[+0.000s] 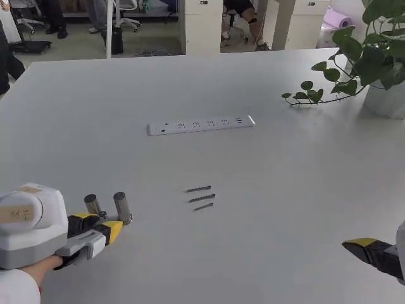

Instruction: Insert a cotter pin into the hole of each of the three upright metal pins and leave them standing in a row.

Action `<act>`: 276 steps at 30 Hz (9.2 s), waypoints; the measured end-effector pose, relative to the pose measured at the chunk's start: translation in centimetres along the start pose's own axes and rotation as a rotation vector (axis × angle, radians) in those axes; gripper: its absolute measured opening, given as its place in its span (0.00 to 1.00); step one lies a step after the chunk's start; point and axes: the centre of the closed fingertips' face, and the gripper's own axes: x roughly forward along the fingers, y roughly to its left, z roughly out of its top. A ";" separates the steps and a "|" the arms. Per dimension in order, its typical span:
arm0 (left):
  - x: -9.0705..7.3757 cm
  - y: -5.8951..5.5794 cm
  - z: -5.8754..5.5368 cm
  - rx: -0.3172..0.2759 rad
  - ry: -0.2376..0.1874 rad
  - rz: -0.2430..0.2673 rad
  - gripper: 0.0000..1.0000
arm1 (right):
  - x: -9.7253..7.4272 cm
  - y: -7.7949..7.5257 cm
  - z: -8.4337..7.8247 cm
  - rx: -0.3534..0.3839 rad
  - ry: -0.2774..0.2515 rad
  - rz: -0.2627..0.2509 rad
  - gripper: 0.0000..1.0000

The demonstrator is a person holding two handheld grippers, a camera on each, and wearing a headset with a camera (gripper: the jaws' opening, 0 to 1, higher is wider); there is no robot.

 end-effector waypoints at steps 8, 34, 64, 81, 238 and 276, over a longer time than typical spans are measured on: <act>0.1 0.3 -0.1 -0.001 -0.004 0.008 0.08 | 0.1 0.2 0.3 -0.005 -0.005 0.004 0.97; -2.0 -2.7 3.0 0.064 -0.044 0.017 0.07 | 0.0 0.1 0.8 0.006 -0.048 -0.006 0.97; -2.9 -9.9 3.0 0.151 -0.036 -0.016 0.07 | -0.8 -0.6 0.6 -0.002 -0.076 0.012 0.96; -1.3 -11.1 0.5 0.091 -0.009 -0.016 0.07 | -1.0 -0.3 -0.3 0.009 -0.060 0.012 0.96; -13.0 -10.7 -4.5 -0.184 -0.012 -0.268 0.99 | 11.1 -0.5 6.2 -0.968 0.335 0.431 0.70; -13.9 -10.8 -4.3 -0.240 -0.028 -0.234 0.92 | 19.1 -1.3 8.7 -0.939 0.355 0.449 0.13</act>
